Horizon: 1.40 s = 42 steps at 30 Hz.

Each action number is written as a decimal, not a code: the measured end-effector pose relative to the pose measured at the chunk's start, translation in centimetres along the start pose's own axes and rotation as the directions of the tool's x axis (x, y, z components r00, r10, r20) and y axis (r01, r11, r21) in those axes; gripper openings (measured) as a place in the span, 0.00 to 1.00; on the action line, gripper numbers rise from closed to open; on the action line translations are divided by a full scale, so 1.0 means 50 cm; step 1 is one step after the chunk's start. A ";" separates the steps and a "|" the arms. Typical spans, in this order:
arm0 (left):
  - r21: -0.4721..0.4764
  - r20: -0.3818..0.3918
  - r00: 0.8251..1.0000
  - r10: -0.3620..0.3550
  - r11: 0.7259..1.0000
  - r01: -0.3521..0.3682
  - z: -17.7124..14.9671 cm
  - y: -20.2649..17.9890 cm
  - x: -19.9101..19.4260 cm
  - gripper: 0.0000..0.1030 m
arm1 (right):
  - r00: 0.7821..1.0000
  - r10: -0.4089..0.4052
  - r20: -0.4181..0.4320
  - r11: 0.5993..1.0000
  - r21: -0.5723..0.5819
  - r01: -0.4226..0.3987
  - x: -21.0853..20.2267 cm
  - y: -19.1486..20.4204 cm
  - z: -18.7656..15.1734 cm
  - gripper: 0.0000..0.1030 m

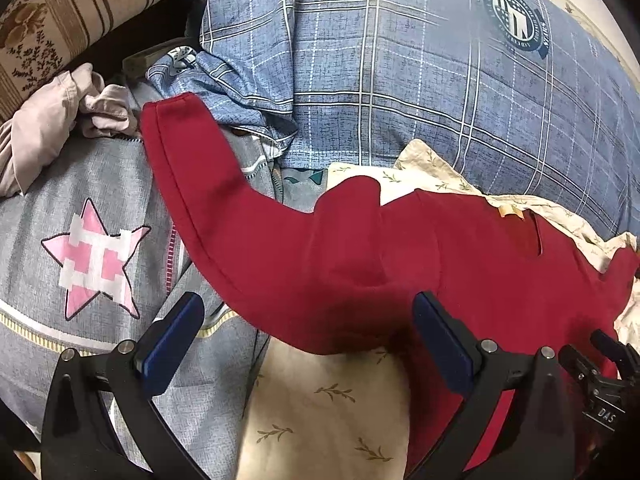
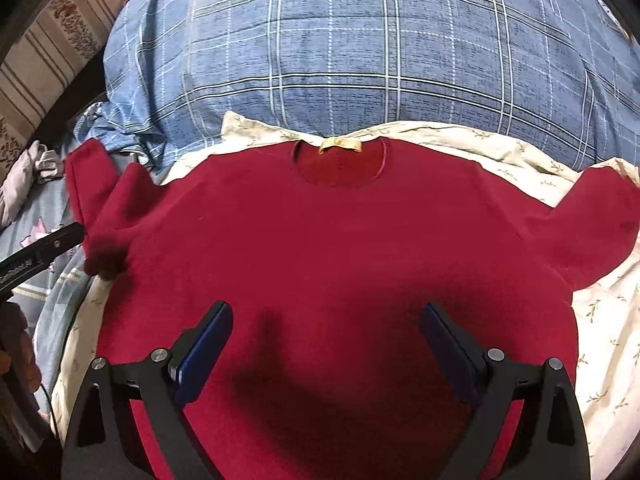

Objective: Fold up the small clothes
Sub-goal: 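Position the left gripper over the red sweater's sleeve, then grasp the sleeve cuff with the left gripper and lift it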

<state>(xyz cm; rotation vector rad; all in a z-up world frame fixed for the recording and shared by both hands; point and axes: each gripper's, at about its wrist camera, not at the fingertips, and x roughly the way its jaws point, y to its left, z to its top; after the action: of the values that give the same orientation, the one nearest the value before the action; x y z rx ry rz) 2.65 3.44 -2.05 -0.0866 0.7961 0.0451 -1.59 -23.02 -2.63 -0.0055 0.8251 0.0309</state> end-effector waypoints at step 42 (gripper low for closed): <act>-0.189 0.123 0.990 -0.064 0.978 0.087 0.197 0.186 0.054 0.06 | 0.994 0.108 -0.018 0.991 0.086 -0.106 0.019 -0.045 0.017 0.93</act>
<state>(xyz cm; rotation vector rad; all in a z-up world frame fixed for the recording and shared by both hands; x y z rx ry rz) 10.86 13.64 2.34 -0.2969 0.6695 0.0554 -0.25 -25.26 -2.78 0.1185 0.8486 0.0970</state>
